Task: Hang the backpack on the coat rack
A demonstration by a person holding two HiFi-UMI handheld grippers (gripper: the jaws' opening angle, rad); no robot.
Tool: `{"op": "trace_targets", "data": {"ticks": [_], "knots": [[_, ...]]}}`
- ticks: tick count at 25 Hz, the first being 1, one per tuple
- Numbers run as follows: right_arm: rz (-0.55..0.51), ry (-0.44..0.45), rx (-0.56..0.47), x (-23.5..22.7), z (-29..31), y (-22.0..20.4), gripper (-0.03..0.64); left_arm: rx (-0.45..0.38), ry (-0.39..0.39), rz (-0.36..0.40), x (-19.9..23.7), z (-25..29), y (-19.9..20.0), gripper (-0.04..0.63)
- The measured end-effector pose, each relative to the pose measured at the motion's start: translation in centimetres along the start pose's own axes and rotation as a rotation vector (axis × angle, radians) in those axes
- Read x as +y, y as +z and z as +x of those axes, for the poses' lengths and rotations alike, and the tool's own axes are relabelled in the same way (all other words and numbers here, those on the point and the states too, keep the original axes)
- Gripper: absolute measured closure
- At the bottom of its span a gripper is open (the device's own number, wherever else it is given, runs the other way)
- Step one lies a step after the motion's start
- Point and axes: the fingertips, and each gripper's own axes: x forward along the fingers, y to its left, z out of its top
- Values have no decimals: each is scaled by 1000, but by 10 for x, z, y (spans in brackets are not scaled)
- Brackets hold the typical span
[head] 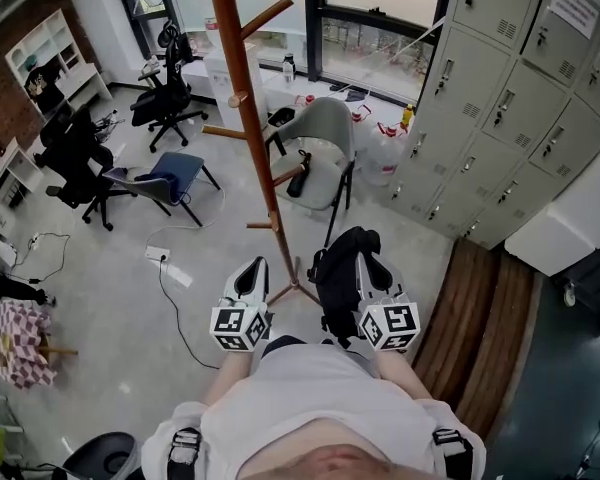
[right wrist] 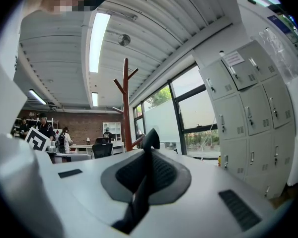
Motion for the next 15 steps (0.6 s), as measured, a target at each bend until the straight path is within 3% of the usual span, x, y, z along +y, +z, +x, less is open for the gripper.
{"op": "trace_targets", "data": {"ticks": [6,15], "knots": [[-3,-19,12,-26,29,1,606,1,-9,-6,9,36,3,583],[21,-105,19,-42,68,5,606,24,-83,14,37,91,19,583]]}}
